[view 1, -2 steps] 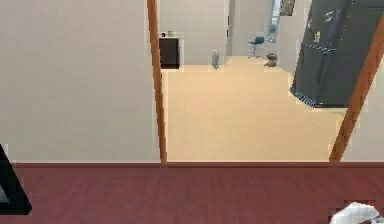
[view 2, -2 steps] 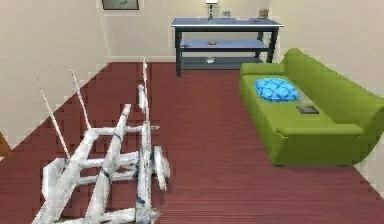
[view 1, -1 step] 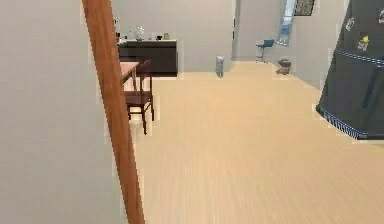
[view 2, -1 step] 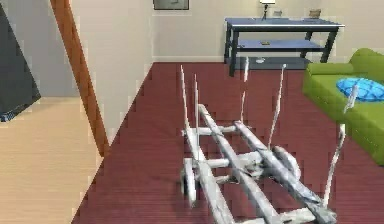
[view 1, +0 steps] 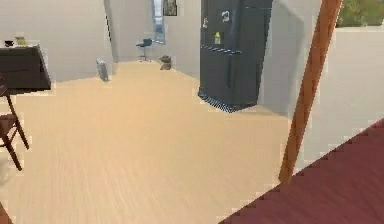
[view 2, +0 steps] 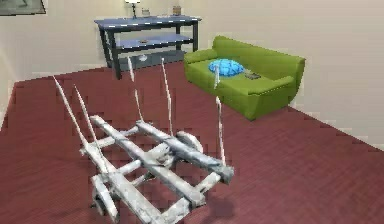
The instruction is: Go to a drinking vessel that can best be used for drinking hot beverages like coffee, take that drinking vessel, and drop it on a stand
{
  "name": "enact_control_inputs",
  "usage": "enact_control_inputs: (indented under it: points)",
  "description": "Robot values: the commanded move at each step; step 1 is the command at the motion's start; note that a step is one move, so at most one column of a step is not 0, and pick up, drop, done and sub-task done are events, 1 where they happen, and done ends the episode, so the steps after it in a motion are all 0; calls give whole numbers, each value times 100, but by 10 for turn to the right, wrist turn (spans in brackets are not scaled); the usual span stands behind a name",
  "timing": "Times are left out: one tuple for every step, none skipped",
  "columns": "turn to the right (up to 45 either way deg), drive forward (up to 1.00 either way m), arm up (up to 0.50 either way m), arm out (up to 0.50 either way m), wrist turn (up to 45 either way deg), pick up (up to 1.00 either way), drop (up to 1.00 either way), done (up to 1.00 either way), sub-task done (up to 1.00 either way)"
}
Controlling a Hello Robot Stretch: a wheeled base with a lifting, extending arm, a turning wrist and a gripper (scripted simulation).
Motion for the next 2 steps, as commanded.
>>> enact_control_inputs:
  points:
    - [0, 60, 0, 0, 0, 0, 0, 0, 0]
    - [-300, 0, 0, 0, 0, 0, 0, 0, 0]
